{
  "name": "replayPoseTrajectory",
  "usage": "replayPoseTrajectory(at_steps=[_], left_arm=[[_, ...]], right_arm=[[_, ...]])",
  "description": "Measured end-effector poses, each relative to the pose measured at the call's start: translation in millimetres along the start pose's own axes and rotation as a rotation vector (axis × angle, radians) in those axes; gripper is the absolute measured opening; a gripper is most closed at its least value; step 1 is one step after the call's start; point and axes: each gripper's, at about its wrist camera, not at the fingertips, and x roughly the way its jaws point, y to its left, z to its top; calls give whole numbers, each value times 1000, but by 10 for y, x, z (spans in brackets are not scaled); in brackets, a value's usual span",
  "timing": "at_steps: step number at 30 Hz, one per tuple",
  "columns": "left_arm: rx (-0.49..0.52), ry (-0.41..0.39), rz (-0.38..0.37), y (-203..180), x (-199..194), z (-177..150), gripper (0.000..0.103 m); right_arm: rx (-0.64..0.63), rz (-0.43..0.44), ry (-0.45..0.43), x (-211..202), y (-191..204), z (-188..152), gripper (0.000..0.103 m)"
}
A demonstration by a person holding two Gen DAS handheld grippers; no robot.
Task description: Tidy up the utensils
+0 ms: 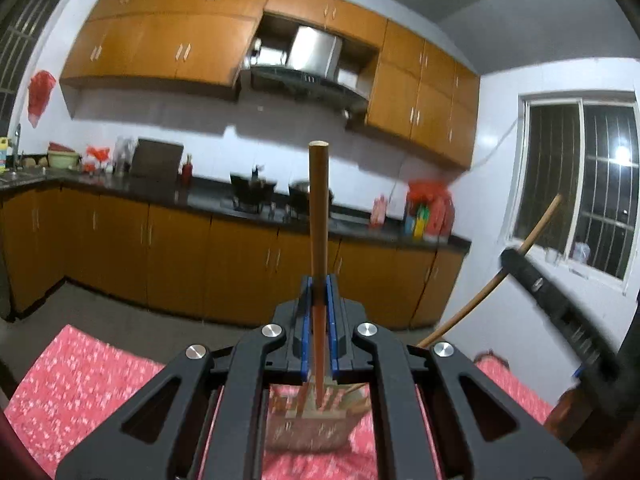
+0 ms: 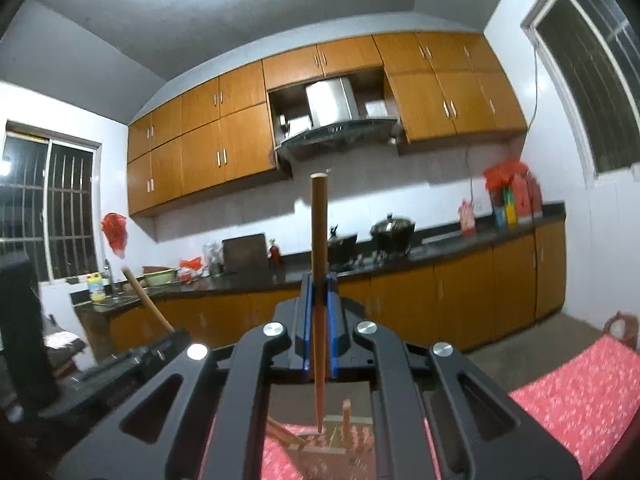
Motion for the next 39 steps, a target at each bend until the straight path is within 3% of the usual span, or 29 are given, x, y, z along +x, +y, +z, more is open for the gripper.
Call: replayPoseTrajectory(at_steps=[4,16,18,21,23,26,30,34,39], left_arm=[[27,-32,49,-57,163,-25,7],[7,129,66,38,564,-425,7],[-4,144,52,54,556,-451,8],[-40,135,29,115,477,-410,10],[-56,117,22,158,391,-360,28],[-81,80,8,241,218,-281,41],[-91,49,2,389,-128,-286,57],[-50,68,51,526,-437,-490,81],[38,114,121,566,-757,-897,95]], right_arm=[[-41,-38,29,268,6,-145,8],[-30,-55,191,668,-91,-643,8],[-23,-42,199,644,-66,-671,11],[-8,-28,180,535,-86,-625,23],[2,-23,167,450,-113,-568,24],[25,-23,146,251,-198,-489,35],[46,-38,143,-88,-311,-507,61],[16,-67,193,-442,-349,-740,84],[-89,-109,255,-856,-207,-1190,96]])
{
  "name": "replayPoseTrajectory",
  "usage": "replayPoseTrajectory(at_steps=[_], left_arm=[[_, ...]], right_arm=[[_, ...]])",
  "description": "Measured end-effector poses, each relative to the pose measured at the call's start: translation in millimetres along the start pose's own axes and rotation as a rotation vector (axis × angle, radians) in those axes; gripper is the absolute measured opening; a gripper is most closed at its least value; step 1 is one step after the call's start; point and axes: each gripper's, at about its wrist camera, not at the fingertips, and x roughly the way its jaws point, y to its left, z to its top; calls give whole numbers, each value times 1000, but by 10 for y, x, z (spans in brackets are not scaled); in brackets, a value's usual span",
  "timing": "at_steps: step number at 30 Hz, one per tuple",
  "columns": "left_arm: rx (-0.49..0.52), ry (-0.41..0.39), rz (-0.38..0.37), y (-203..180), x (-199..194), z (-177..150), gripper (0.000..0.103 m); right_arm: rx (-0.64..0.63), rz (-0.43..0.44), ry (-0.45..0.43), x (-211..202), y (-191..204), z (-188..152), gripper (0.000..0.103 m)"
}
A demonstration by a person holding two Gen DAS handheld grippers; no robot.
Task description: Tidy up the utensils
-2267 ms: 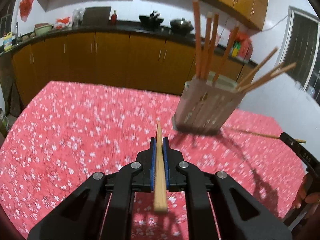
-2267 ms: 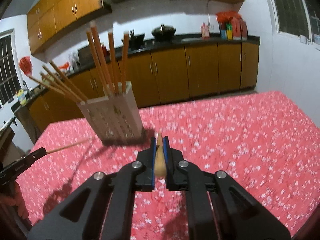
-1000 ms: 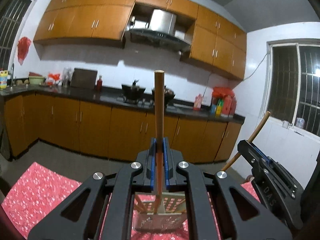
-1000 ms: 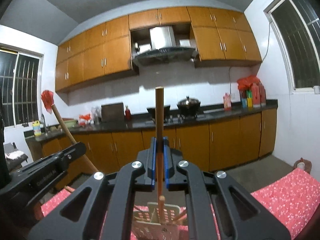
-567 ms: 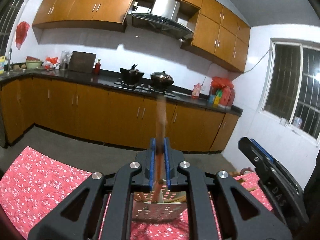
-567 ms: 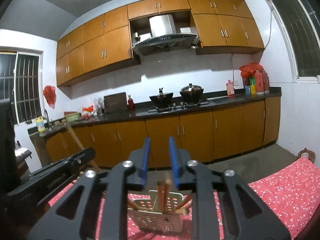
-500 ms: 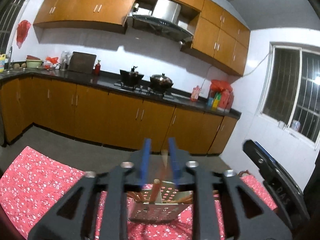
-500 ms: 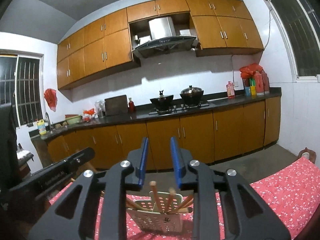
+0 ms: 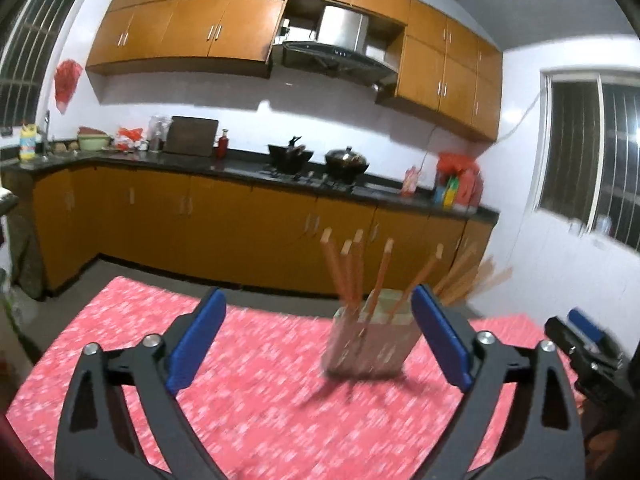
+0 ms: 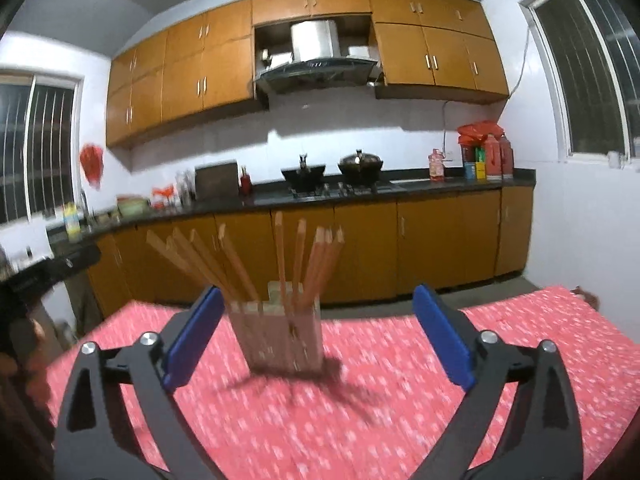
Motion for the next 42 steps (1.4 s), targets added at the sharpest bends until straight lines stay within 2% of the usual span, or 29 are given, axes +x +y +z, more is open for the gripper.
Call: replayPoseTrajectory(at_steps=[6,9,13,22,28,42], left_arm=[[67,35,77,22,-300,-529,100],[88,35,102,17,-424,-722,101],[110,36,111,-37,-515,-880,101],[118,65,131,-81,-552,-1065,101],[122,69,130,-77,-563,-1096,101],[118,70,128,-74,-590,-1154,101]], right_arm=[[42,-17,67,-282,31,-391,99],[74,-40,93,-397,16,-523,99],[57,-63,112,-485,74,-674,99],[-18,-69,125,-530,173,-810,99],[-28,-76,154,-494,187,-897,99],[-23,-89,154,-522,151,-902,99]])
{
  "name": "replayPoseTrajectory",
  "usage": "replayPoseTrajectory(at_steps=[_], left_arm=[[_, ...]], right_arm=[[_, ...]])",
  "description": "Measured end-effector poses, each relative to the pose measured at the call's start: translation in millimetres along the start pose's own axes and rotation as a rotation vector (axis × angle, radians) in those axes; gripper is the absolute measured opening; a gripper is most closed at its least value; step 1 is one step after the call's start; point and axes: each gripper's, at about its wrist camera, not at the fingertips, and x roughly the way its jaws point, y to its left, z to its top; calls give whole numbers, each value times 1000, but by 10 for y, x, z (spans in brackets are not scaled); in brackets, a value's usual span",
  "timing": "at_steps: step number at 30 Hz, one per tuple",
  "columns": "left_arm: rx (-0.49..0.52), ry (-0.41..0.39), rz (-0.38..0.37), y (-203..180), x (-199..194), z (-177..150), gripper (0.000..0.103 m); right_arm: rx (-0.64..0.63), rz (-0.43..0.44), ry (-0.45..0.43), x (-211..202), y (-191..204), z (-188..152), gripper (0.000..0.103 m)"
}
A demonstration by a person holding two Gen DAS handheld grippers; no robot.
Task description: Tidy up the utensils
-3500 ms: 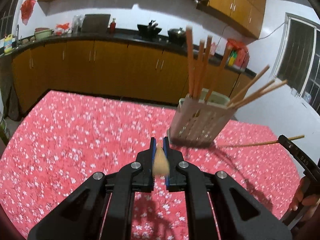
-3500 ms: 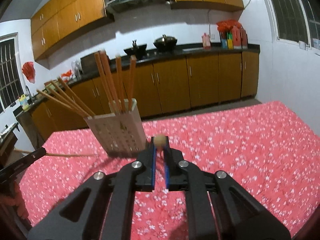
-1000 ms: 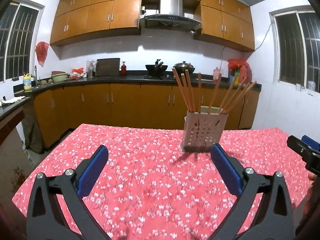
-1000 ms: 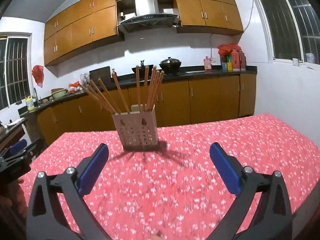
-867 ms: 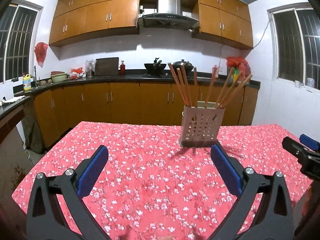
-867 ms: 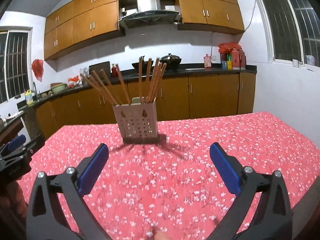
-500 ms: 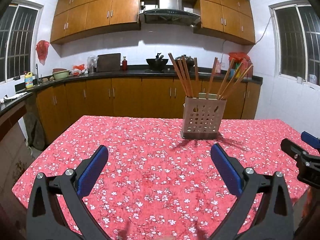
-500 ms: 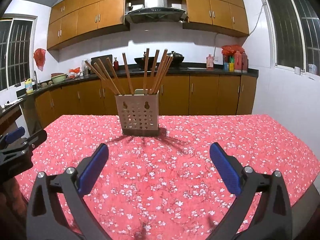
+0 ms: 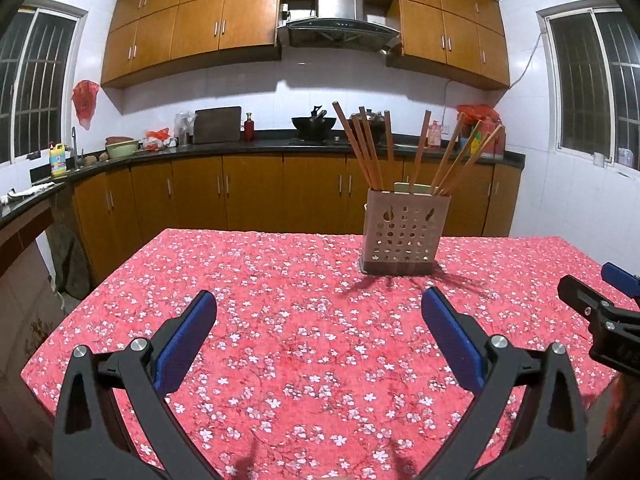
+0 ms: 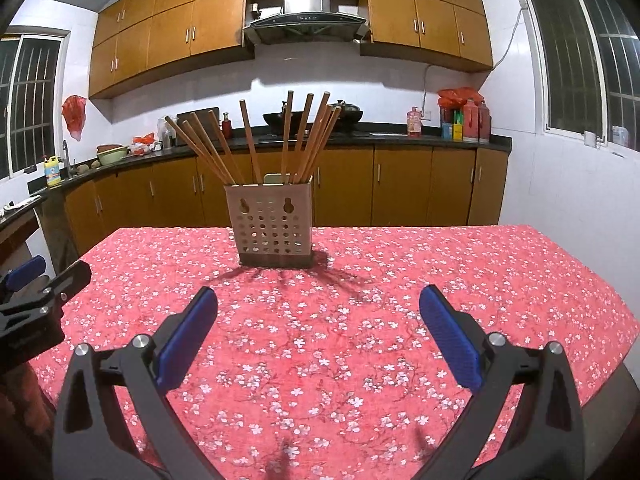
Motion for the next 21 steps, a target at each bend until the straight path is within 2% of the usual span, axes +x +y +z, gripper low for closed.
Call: replayPoseTrajectory(at_steps=[21], left_arm=[[4,9,-1,-39,23,-16,101]], right_arm=[[16,5,5,18,-60,-10,99]])
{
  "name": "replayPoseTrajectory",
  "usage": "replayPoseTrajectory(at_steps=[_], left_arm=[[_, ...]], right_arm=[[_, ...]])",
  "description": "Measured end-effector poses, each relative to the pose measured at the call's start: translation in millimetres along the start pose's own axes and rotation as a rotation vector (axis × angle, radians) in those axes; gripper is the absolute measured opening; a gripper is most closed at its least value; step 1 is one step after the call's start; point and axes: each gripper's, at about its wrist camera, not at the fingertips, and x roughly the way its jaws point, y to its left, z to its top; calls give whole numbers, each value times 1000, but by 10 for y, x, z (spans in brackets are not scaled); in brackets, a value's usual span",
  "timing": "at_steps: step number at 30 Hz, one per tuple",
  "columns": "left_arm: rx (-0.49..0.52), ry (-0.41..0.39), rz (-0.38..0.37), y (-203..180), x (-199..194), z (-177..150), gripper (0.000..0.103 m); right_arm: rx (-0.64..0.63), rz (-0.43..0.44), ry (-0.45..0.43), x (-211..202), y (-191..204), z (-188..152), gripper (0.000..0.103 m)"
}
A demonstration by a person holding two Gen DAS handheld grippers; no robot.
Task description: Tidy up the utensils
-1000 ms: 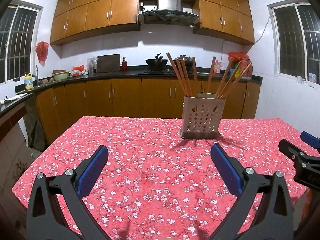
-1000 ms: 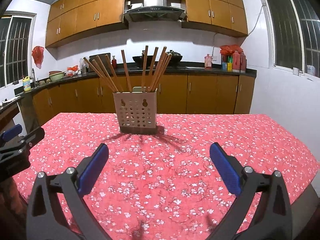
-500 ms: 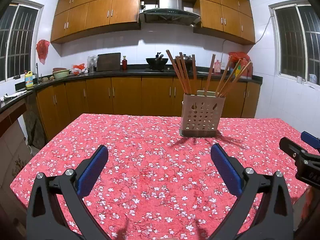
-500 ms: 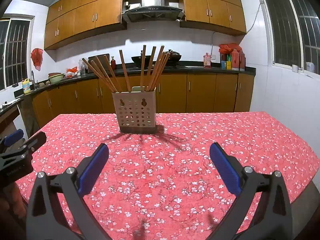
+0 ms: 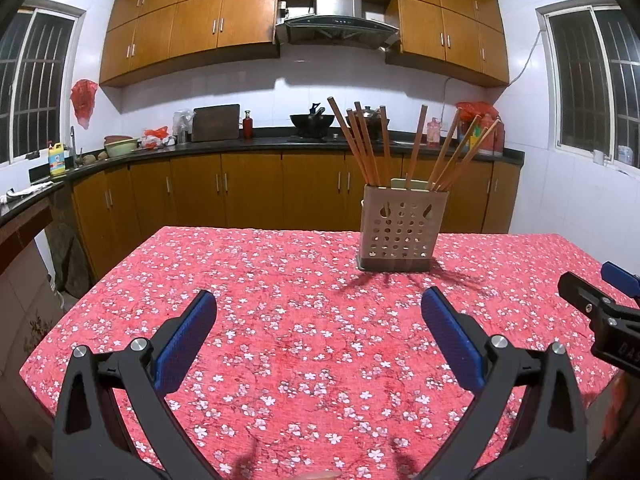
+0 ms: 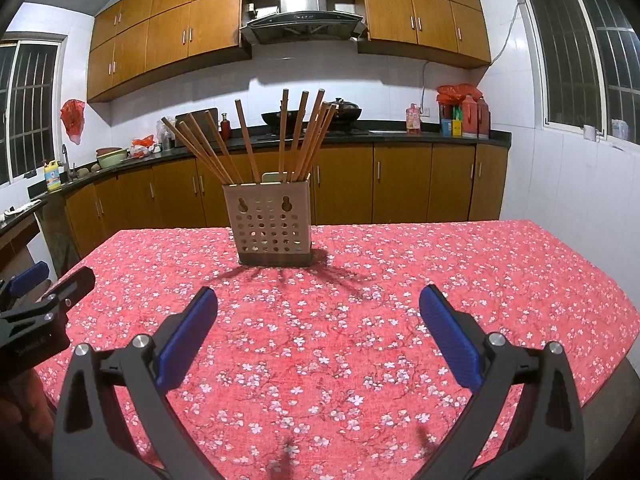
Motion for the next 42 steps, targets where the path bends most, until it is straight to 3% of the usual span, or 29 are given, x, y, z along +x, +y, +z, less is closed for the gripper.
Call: replayPoseTrajectory(at_steps=[42], left_arm=[[-9,13,-2,-64,32,-36,101]], right_arm=[[2,1,1,5,14,1,99]])
